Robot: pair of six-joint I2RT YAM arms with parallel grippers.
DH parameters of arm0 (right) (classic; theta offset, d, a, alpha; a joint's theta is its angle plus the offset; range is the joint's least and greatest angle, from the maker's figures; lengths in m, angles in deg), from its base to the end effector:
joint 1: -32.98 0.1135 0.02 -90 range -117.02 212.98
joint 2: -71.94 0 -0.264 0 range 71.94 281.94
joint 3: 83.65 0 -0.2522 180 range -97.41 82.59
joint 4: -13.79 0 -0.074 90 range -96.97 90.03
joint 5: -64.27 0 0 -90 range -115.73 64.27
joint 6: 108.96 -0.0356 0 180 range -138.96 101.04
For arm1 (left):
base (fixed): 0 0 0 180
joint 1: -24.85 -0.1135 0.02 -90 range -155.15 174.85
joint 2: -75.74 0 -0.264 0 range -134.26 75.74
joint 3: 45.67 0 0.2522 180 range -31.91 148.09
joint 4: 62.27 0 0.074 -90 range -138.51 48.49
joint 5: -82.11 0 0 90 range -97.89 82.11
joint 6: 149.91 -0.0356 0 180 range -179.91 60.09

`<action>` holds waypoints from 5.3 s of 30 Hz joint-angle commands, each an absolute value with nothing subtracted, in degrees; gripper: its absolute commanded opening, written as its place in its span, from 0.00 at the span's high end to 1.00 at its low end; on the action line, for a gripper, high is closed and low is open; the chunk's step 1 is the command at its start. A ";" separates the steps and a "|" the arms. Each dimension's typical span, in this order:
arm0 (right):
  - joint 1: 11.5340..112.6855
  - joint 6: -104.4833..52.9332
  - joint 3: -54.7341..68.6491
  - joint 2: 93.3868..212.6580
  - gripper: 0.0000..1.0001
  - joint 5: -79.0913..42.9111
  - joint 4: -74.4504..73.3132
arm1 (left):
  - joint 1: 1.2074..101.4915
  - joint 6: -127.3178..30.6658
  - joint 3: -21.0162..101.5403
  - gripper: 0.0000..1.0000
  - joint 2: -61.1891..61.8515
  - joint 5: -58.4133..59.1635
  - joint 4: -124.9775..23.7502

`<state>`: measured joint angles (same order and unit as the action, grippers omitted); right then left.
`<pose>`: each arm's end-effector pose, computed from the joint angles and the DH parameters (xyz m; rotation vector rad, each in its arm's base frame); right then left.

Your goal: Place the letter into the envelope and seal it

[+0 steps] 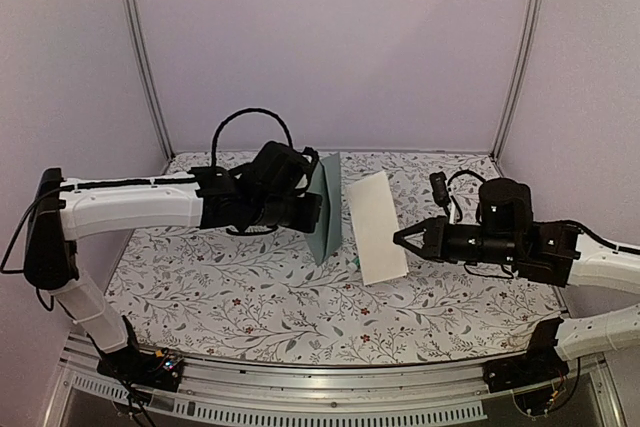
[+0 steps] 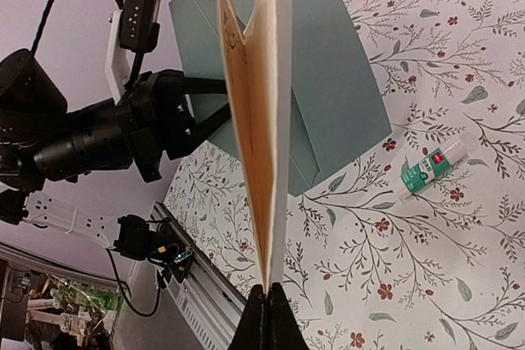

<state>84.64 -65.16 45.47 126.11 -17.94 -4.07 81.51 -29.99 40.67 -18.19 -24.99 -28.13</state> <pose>0.1322 0.1749 0.2736 -0.2030 2.1470 1.2094 0.2114 -0.3023 0.2717 0.3805 2.2700 -0.4542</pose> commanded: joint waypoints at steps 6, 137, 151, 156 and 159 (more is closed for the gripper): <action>89.52 -64.22 35.86 139.87 1.00 -32.22 -7.92 | 83.05 -29.34 44.32 1.00 -21.41 -28.14 -27.42; 101.80 -43.22 10.87 178.32 1.00 -69.52 -0.41 | 79.30 -33.71 48.69 1.00 -24.22 -19.94 -22.93; 101.80 -46.25 8.14 184.20 0.88 -67.48 -4.09 | 78.91 -33.75 47.32 1.00 -22.59 -17.53 -24.20; 101.72 -46.30 9.58 180.95 0.62 -61.01 -3.94 | 77.94 -33.71 45.90 1.00 -22.28 -17.47 -24.54; 101.67 -45.42 11.40 177.03 0.52 -58.00 -2.62 | 77.57 -33.69 44.92 1.00 -21.63 -17.17 -25.11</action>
